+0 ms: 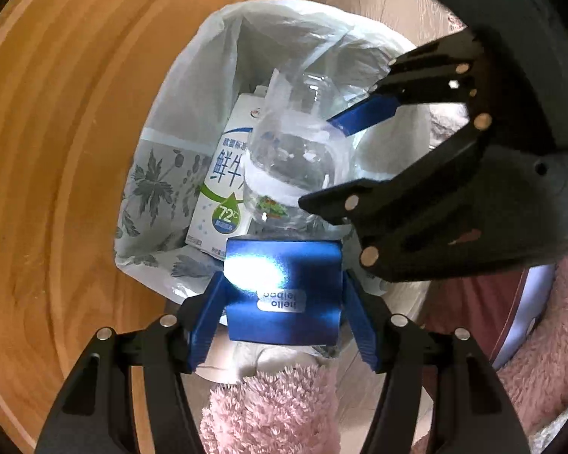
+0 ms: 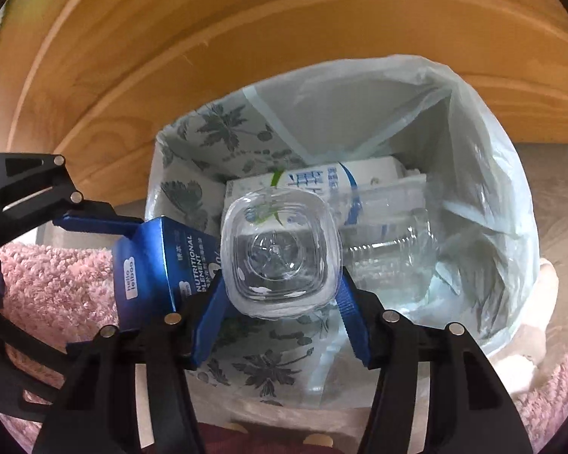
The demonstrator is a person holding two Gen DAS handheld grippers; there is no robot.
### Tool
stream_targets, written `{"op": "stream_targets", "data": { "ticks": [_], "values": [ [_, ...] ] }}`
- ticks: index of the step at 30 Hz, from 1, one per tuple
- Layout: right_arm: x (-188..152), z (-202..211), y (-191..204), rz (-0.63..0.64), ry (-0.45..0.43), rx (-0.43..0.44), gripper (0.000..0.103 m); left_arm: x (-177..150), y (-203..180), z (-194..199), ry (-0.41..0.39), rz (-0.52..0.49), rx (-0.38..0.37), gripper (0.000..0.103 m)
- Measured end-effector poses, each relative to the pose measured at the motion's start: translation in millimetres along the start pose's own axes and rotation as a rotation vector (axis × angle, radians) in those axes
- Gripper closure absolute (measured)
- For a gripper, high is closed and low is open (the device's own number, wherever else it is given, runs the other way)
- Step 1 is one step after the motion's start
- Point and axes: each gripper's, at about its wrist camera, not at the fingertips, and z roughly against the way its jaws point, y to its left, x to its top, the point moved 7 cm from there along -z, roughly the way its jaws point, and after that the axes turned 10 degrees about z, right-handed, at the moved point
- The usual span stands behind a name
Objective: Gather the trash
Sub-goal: 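Lower the clear cup into the bin and open the right tool while the left tool releases the blue box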
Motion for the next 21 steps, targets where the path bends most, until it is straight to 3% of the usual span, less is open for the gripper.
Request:
{"op": "stream_targets", "data": {
  "ticks": [12, 21],
  "values": [
    [-3.0, -24.3, -5.7, -0.049, 0.106, -0.001, 0.048, 1.0, 13.8, -19.0, -0.019, 0.075, -0.071, 0.043],
    [-3.7, -44.7, -7.3, -0.066, 0.168, -0.020, 0.048, -5.3, 11.1, -29.1, -0.038, 0.086, -0.073, 0.042]
  ]
}}
